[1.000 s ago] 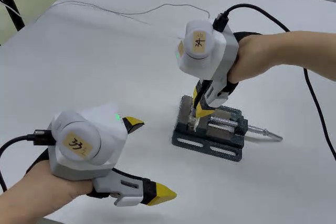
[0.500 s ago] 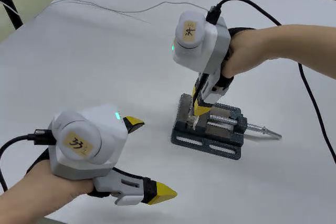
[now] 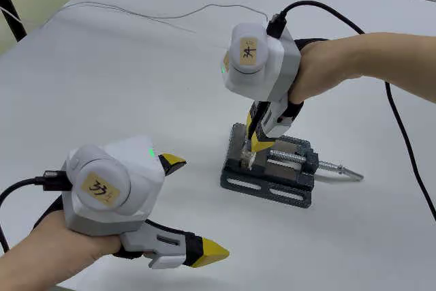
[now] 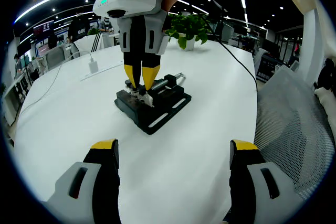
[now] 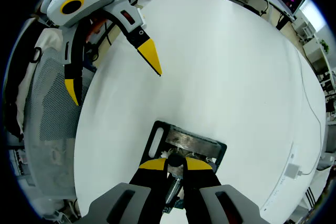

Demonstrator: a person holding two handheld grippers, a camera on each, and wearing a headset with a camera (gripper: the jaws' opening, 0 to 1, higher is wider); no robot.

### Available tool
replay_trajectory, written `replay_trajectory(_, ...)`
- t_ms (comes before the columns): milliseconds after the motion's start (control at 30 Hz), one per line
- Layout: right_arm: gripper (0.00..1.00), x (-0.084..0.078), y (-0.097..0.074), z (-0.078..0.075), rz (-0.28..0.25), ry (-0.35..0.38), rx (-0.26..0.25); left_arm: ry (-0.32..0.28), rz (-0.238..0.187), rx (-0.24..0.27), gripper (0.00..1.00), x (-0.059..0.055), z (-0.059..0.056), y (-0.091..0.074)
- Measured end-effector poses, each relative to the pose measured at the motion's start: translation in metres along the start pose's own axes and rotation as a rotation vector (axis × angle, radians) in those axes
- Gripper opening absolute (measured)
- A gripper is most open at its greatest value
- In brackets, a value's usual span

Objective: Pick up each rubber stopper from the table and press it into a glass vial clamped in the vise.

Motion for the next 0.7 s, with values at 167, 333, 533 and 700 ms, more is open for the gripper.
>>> replay_trajectory(167, 0.09, 0.000, 0.001, 0.000, 0.005, -0.022, -0.001, -0.002, 0.002, 0.002, 0.86, -0.001, 0.000, 0.000)
replay_trajectory(333, 0.12, -0.001, 0.000, 0.001, 0.006, -0.029, -0.002, -0.003, 0.004, 0.000, 0.86, -0.001, 0.000, 0.000)
replay_trajectory(533, 0.14, -0.002, -0.010, 0.001, -0.029, -0.024, -0.018, -0.001, 0.002, -0.003, 0.85, 0.000, 0.000, 0.001)
replay_trajectory(700, 0.09, -0.006, -0.016, 0.001, -0.055, -0.013, -0.012, -0.004, 0.002, -0.001, 0.85, 0.000, 0.001, 0.002)
Point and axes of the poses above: the centre of the closed fingertips' face, and the gripper's own axes: y roughly forward along the fingers, z roughly to its left, x roughly out of its top, the point moved 5 cm from there along -y, roughly backward along the fingers, and after that the axes turned 13 degrees about x, right-handed, at the moved point
